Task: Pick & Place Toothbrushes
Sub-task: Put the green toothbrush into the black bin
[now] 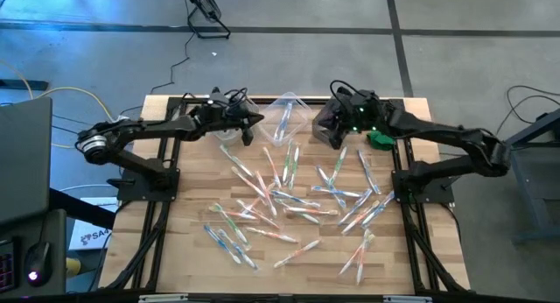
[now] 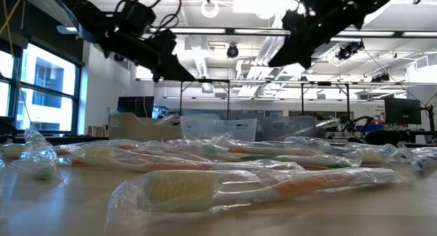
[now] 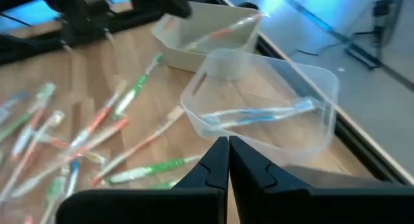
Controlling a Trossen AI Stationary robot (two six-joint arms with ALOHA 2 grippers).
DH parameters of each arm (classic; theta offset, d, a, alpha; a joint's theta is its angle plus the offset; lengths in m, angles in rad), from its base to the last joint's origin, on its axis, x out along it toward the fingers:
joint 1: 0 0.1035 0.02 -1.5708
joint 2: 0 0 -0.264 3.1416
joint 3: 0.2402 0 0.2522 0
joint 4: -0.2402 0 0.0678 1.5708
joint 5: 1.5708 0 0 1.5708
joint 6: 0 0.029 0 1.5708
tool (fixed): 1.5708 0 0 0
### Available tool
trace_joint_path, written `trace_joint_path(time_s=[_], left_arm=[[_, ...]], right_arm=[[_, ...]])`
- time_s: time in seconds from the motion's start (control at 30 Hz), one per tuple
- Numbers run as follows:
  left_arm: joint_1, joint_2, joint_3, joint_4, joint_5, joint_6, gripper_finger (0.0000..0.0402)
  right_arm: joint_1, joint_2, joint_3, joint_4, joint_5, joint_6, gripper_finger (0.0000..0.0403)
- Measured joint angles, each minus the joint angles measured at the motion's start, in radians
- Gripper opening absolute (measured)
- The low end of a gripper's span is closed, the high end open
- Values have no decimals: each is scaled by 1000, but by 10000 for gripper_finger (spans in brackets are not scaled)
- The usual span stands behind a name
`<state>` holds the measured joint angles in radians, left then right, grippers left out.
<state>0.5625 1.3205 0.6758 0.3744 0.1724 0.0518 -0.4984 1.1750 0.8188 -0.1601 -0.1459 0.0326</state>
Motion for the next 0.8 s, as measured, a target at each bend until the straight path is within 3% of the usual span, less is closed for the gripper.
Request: trace_joint_path(time_s=[0.33, 0.63, 0.8], left_arm=[[0, -178, -111, -11, -2, 5, 0], [0, -360, -213, -14, 28, 19, 0], [0, -475, -221, -106, 28, 19, 0]], right_arm=[[98, -117, 0, -154, 200, 77, 4], [151, -85, 0, -168, 225, 101, 4], [169, -72, 0, -166, 226, 128, 3]])
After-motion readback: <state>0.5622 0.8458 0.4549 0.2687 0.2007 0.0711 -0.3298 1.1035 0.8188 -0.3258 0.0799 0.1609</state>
